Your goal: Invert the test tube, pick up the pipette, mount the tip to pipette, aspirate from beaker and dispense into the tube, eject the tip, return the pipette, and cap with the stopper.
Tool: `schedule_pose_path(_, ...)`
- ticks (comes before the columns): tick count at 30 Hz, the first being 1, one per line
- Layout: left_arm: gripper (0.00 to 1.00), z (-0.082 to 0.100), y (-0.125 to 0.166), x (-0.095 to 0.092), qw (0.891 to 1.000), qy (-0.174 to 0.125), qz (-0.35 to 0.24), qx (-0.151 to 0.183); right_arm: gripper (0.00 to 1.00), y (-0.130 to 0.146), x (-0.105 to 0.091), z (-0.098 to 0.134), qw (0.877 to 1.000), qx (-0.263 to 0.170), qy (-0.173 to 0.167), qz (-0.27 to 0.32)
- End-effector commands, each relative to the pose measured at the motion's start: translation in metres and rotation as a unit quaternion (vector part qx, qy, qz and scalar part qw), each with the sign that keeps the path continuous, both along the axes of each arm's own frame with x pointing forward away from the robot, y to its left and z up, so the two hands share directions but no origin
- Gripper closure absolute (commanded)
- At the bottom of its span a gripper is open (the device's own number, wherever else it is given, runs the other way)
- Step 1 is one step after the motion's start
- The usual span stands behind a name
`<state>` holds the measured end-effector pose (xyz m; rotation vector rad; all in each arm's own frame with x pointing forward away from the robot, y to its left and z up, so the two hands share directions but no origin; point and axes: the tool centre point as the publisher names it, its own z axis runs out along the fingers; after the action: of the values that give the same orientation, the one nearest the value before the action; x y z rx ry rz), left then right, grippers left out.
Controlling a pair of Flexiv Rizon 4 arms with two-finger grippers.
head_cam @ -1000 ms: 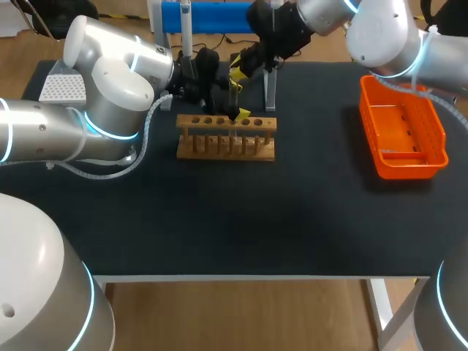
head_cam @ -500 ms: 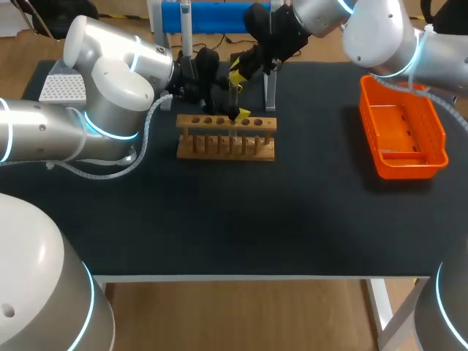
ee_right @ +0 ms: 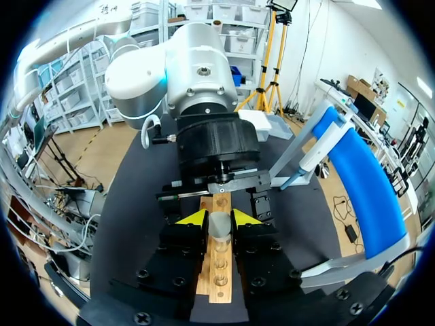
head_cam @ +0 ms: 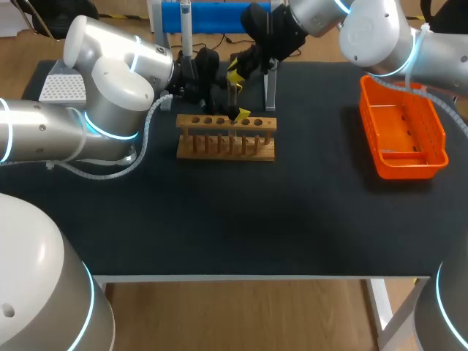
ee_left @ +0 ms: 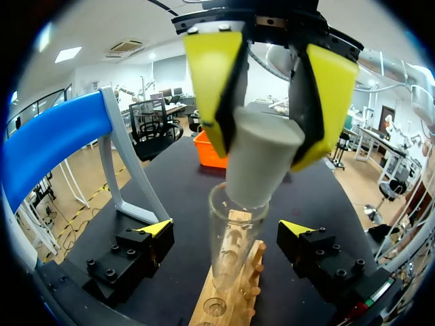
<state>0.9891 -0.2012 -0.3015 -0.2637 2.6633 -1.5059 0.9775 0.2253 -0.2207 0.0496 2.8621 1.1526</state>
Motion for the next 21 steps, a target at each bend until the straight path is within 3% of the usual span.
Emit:
schedule_pose_path(1, 0.0, 0.0, 0.0, -0.001, 1.0, -0.001, 0.001, 0.0, 1.0, -0.002, -0.003, 0.004, 1.0, 0.0, -0.004, 0.0)
schedule_pose_path(21, 0.0, 0.0, 0.0, -0.001, 1.0, -0.001, 0.001, 0.0, 1.0, 0.002, -0.006, -0.005, 1.0, 0.006, 0.005, 0.004)
